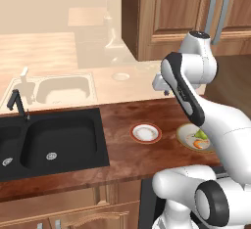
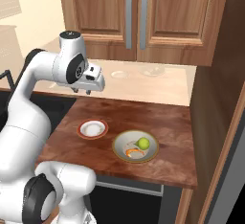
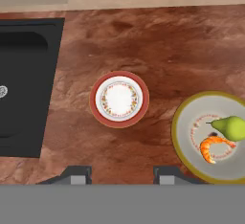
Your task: Remove the pear from the bowl and place it on the small plate. Then place the bowl with only the shrimp in the microwave, close the door, and press the start button to microwave the shrimp.
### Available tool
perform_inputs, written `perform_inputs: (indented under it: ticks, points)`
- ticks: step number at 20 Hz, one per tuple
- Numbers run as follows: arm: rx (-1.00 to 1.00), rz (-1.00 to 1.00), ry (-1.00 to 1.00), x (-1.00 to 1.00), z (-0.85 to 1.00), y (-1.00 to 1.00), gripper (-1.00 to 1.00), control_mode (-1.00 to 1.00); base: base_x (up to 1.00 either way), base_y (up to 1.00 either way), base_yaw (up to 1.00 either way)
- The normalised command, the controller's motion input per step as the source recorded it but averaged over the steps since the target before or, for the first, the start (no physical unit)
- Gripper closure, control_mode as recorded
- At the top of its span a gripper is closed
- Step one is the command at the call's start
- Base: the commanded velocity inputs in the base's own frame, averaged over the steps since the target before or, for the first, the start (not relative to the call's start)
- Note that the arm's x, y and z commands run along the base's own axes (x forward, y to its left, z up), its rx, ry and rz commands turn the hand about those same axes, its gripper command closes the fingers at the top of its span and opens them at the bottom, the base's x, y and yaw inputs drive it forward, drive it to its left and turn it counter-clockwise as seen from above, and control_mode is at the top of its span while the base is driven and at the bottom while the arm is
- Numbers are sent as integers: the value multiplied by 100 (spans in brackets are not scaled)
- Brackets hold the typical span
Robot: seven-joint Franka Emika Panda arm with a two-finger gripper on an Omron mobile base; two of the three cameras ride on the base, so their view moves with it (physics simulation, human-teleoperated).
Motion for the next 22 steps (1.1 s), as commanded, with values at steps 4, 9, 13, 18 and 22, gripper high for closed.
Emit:
perform_inputs:
  ticks: [4, 9, 13, 18, 22]
  points:
    - [0, 0, 0, -4, -5, -1, -100, -100, 0, 0, 0]
    - [0, 0, 0, -14, -17, -81, -100, -100, 0, 0, 0]
    - [7, 0, 2, -8, -31, -100, -100, -100, 0, 0, 0]
    - [4, 0, 8, 2, -49, -100, -100, -100, 0, 0, 0]
    - [0, 0, 13, 15, -60, -81, -100, -100, 0, 0, 0]
